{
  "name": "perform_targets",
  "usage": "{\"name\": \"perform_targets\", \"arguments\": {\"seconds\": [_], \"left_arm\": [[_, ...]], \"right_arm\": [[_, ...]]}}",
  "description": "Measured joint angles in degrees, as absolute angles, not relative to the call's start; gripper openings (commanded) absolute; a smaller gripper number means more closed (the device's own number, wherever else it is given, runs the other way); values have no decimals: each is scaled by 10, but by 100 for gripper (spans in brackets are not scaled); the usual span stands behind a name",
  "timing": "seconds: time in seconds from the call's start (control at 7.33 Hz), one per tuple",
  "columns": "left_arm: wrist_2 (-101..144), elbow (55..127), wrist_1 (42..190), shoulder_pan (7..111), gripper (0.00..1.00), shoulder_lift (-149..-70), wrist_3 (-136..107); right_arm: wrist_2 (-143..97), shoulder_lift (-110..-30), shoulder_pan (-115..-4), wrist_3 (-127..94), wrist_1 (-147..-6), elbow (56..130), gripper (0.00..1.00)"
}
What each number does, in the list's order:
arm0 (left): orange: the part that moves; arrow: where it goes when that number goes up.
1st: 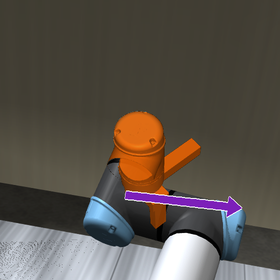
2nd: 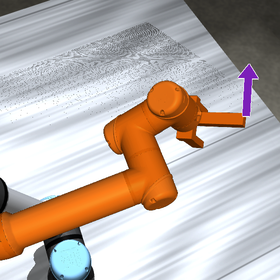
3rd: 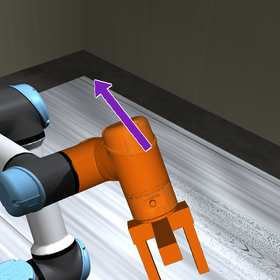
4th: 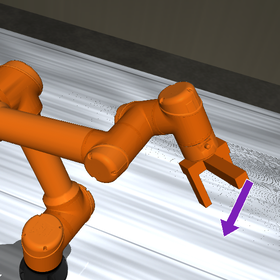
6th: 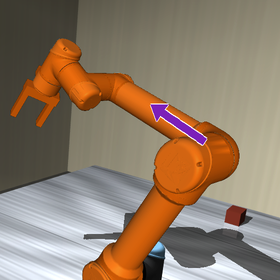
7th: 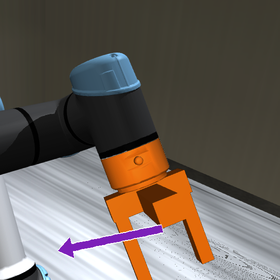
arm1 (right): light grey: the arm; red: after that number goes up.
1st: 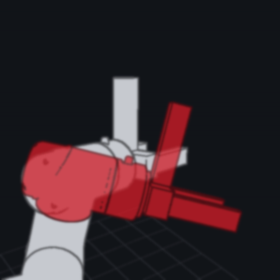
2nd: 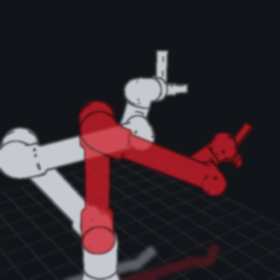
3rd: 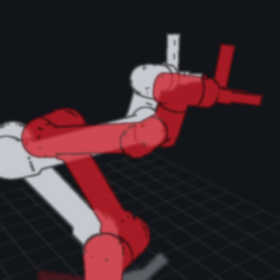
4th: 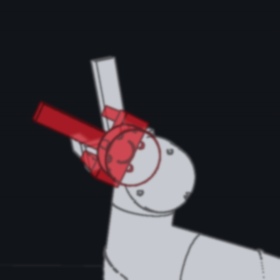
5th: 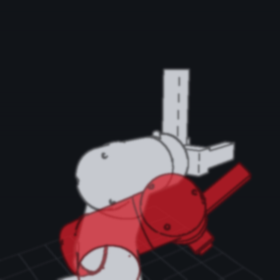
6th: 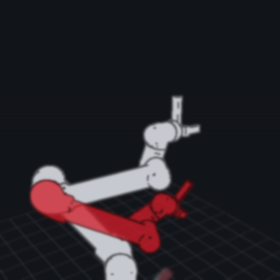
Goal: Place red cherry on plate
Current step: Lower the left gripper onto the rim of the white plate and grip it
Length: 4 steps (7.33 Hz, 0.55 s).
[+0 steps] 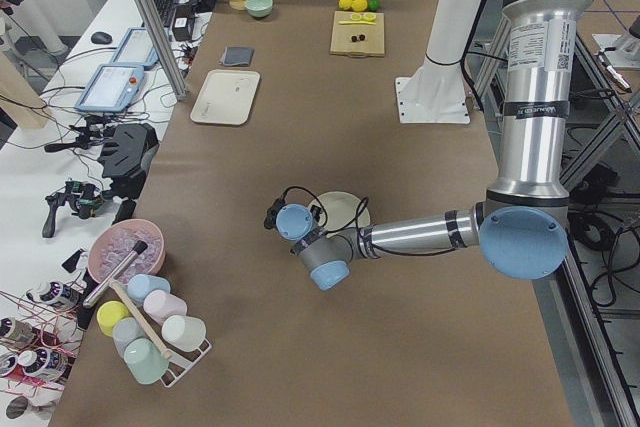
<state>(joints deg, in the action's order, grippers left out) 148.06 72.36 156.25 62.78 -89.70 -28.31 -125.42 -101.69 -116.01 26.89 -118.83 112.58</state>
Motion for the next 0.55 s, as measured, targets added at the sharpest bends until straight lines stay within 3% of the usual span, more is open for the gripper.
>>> {"name": "perform_targets", "arguments": {"seconds": [0.55], "left_arm": [[1480,722,1612,609,82,-872,-284]], "right_arm": [[-1254,-1020,-1161,269,-1188,1126,100]]}}
